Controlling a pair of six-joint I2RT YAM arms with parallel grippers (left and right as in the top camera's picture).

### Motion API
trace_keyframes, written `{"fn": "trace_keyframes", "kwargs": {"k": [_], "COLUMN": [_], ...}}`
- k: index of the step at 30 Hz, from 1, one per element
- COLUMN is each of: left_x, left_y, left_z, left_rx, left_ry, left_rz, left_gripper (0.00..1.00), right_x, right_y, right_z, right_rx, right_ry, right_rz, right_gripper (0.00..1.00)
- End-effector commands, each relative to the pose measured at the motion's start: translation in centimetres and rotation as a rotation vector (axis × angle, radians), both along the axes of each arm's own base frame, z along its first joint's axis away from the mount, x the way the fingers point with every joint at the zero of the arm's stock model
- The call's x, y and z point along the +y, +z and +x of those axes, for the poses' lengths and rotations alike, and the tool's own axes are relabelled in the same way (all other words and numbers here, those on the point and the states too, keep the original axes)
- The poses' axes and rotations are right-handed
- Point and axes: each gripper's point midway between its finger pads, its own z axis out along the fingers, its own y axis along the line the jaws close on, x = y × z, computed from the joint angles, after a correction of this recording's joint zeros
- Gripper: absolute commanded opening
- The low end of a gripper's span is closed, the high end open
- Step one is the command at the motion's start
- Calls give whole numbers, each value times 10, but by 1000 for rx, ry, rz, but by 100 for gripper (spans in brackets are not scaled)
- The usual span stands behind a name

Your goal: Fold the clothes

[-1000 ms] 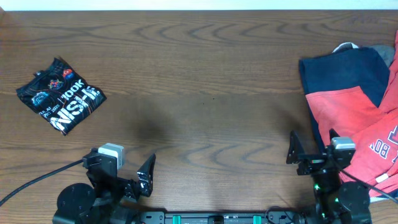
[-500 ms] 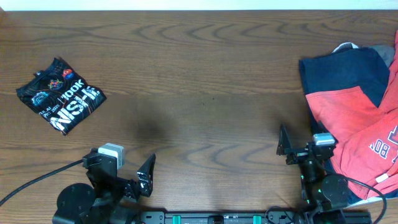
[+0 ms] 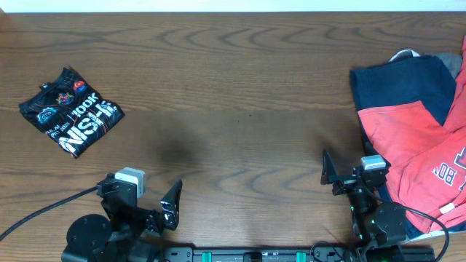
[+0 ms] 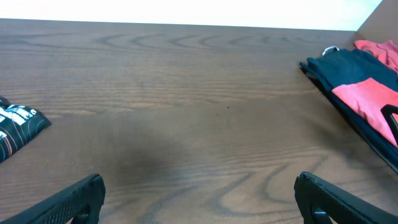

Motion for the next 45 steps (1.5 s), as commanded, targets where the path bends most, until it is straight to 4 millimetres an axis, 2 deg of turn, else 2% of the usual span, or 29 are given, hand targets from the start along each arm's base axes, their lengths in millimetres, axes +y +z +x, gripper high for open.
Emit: {"fn": "trace_keyframes", "kwargs": {"k": [1,22,28,33,38,45], "left_x": [2,2,24,40,43,43], "left_y": [0,-2,-24,-59,-90,-109], "left_z": [1,0,1,9,22,49], "left_rx": [-12,-2,61,102,44,-88], "left_ry": [2,3,110,192,207,218], "left_rz": [17,23,80,121,133,114], "left_gripper": [98,98,98,98,98,98], "right_x": [4,4,4,4,4,4], "right_y": [0,0,0,0,0,0], "right_z": [-1,-1,-1,-1,-1,-1], "right_rx": [-2,-2,-2,-2,-2,-2], "right_ry": [21,21,21,21,21,21], "right_rz": [1,1,1,1,1,1], "right_gripper": [99,99,99,99,99,99]}}
